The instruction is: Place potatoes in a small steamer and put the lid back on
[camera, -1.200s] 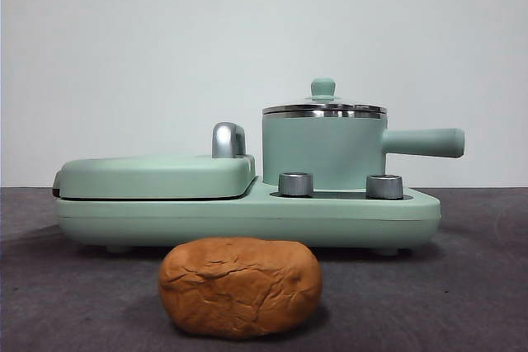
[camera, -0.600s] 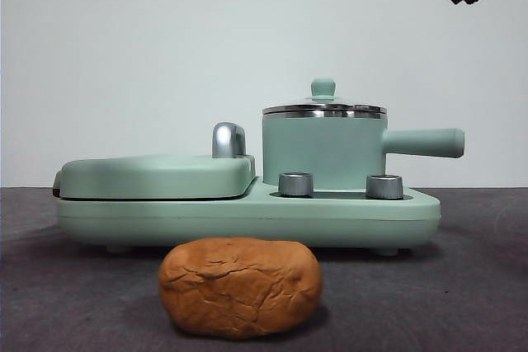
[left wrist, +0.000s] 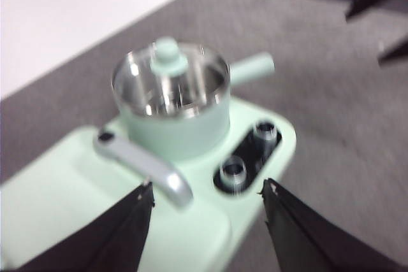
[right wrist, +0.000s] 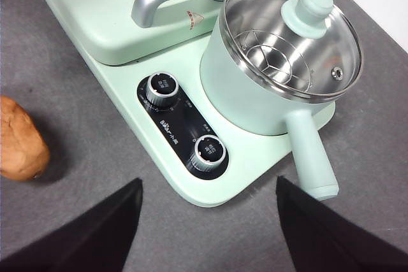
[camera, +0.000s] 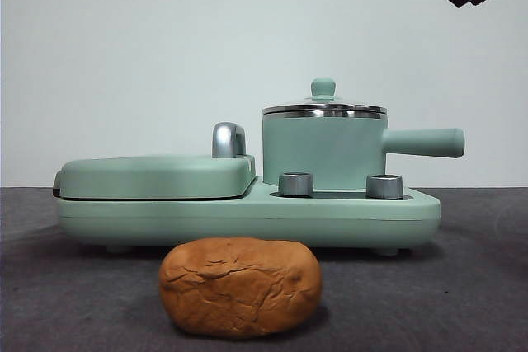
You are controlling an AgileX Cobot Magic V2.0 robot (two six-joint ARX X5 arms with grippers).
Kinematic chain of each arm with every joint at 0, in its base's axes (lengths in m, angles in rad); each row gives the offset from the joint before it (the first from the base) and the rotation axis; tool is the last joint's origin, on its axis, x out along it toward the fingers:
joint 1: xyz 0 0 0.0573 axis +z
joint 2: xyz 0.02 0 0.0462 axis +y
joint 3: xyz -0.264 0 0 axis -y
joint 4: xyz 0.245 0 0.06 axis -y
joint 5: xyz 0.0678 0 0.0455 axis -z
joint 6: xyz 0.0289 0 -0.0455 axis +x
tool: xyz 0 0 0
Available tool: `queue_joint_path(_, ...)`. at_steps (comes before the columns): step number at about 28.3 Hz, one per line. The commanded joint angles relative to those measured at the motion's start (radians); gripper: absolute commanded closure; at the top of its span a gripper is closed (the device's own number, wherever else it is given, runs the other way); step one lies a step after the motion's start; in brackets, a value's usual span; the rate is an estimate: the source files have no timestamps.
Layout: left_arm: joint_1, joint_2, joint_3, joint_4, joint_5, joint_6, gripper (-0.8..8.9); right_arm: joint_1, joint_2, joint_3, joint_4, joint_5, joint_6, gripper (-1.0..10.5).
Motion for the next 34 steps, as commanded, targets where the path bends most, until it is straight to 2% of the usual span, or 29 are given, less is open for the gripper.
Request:
queue_joint_path(1, -0.020, 0.075, 0.021, 0.131, -0.016, -0.088, 5.34, 0.006, 0.005, 0.021, 0.007, 0.003, 0.029, 6.2)
queue_joint_path(8, -0.089, 0.312, 0.033, 0.489, -0.125, -0.221, 5.34, 0.006, 0.005, 0.021, 0.007, 0.003, 0.043, 6.2)
queue_joint_path(12, -0.134, 0.468, 0.100, 0.585, -0.161, -0.245, 5.34, 0.005, 0.006, 0.021, 0.011, 0.002, 0.072, 6.2)
queue_joint_path(16, -0.183, 0.640, 0.227, 0.600, -0.212, -0.244, 5.34, 0.005, 0.006, 0.021, 0.014, -0.004, 0.093, 6.2)
queue_joint_path(25, -0.225, 0.933, 0.511, 0.585, -0.212, -0.244, 5.34, 0.005, 0.006, 0.021, 0.014, -0.004, 0.098, 6.2)
queue_joint_path(34, -0.226, 1.044, 0.585, 0.584, -0.212, -0.243, 5.34, 0.005, 0.006, 0.021, 0.014, -0.004, 0.098, 6.2)
